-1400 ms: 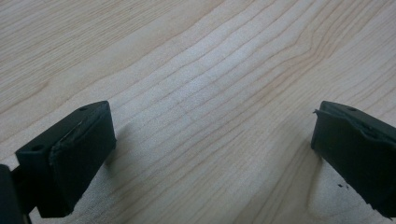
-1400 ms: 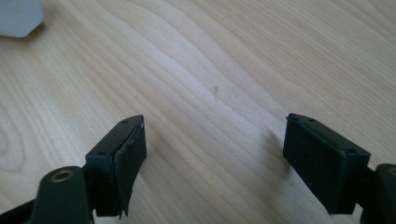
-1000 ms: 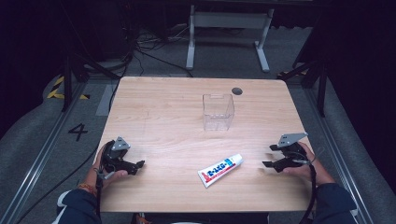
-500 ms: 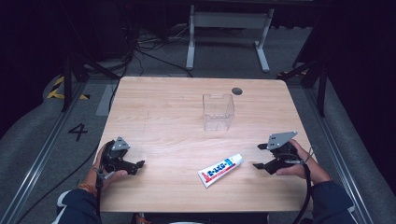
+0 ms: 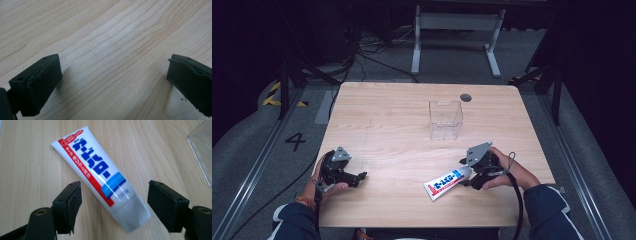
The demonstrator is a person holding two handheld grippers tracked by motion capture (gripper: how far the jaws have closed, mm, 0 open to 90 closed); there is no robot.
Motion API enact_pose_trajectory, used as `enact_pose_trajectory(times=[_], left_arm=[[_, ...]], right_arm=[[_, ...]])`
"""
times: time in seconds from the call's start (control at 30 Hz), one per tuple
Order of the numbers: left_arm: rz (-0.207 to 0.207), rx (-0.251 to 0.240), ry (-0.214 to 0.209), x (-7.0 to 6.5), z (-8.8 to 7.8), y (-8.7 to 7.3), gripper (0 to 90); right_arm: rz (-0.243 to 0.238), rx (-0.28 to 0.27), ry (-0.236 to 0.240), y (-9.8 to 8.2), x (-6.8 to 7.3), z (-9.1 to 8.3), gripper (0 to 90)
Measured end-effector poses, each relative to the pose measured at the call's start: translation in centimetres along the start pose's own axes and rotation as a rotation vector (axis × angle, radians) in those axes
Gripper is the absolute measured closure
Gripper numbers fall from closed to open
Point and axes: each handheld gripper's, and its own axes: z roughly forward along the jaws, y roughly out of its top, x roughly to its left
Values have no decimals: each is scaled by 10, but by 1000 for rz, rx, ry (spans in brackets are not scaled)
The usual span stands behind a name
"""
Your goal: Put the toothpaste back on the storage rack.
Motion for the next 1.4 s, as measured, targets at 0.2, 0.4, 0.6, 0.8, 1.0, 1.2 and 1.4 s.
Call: enact_pose_trajectory(times=[0.2,0.4,0.6,0.8,1.0,1.2,1.4], left_arm=[[2,-2,2,0,0,0,5],[6,-1,3,0,0,0,6],[4,-1,2,0,0,0,6],[9,-1,5,0,0,0,6],[12,2,4,1,0,0,6],[8,0,4,0,0,0,7],[16,-1,5,1,0,0,7]], right_arm=[[-85,46,45,22,7,22,285],[-124,109,84,32,11,38,299],[-148,144,106,39,14,49,287],[-154,173,105,41,14,57,297],[-124,173,125,45,12,61,354],[-66,163,111,41,10,58,467],[-89,143,105,40,12,53,561]])
